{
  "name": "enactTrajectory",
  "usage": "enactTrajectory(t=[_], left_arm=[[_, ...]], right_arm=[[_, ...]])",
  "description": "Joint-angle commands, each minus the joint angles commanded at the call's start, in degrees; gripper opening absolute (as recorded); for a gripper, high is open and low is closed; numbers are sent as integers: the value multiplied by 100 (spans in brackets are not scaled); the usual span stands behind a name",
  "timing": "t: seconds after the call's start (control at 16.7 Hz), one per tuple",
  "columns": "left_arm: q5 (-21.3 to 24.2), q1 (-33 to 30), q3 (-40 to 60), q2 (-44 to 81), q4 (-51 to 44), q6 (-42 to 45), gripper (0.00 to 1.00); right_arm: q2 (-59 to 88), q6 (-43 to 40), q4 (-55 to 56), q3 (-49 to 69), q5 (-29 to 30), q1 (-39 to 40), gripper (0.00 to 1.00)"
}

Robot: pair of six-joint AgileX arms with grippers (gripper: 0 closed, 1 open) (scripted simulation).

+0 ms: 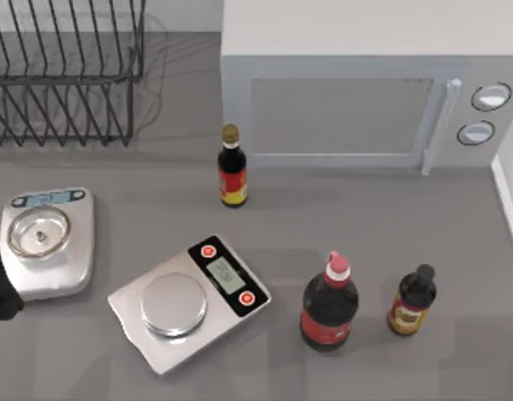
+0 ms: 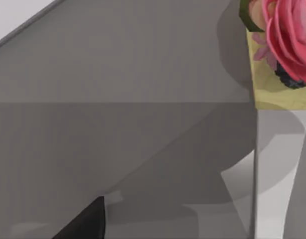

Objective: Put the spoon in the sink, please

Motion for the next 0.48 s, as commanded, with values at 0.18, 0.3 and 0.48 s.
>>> enactTrajectory(t=[0.18,0.3,0.48], left_arm=[[0,0,0,0,0,0,100],[0,0,0,0,0,0,100],[0,0,0,0,0,0,100]], right_arm=[[0,0,0,0,0,0,17],[0,0,0,0,0,0,2],[0,0,0,0,0,0,0]])
